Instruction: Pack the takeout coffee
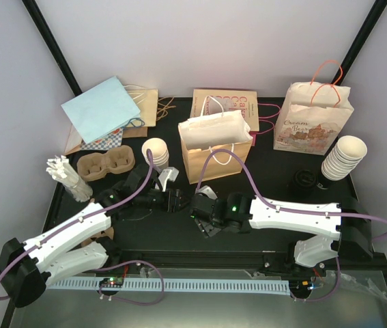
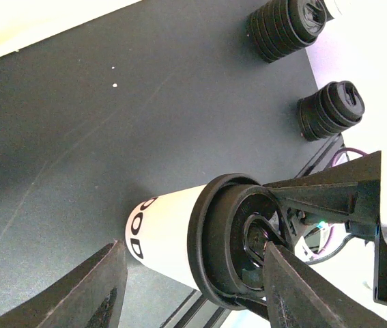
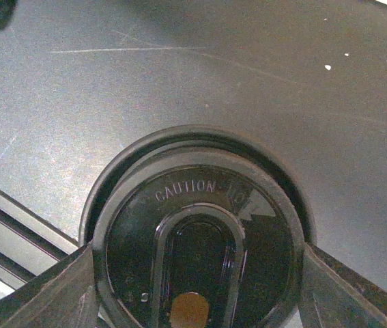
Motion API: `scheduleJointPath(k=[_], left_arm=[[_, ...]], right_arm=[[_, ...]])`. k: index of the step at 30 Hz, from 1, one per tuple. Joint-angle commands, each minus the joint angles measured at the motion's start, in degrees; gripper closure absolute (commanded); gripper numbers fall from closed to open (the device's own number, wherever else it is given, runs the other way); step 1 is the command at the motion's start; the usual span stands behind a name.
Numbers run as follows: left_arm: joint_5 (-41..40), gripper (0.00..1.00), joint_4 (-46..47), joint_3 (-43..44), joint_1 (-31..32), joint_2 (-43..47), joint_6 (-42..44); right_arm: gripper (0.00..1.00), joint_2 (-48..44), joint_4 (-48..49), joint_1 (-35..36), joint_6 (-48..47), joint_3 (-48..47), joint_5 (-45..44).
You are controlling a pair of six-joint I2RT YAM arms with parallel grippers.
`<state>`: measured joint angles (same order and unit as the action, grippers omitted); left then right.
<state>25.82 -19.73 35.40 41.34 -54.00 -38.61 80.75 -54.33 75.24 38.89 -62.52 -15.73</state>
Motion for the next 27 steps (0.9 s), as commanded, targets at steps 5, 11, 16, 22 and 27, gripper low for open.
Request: scheduleJointPath(k=[5,11,16,22,27], left_arm=[[-0.34,0.43,-0.35,0.11,-0.23,0.24,0.82],[-0.22,0.43,-0.27,-0.15,-0.3,-0.06,0.82],[-0.33,0.43,-0.33,-0.02,-0.3,0.03,0.86],[-1.48,0.44,-1.74,0.63,-0.55,0.77,1.61],[-4.62,0.36,-5.54,2.38,-1.4,2.22,2.84]], right_arm=[[0.28,-0.03,1.08,0.51,-1.25,1.62,1.74],[0.28,1.44,1.56,1.33,-1.37,2.31,2.21],[0.29,1.77,0.77,1.92,-1.03,1.58,0.91],[0.28,-0.69,-0.58,1.92,-1.22,-0.32,-1.61],[0.28,-2.37,-1.8,1.76,-1.43,-0.77,-4.39]])
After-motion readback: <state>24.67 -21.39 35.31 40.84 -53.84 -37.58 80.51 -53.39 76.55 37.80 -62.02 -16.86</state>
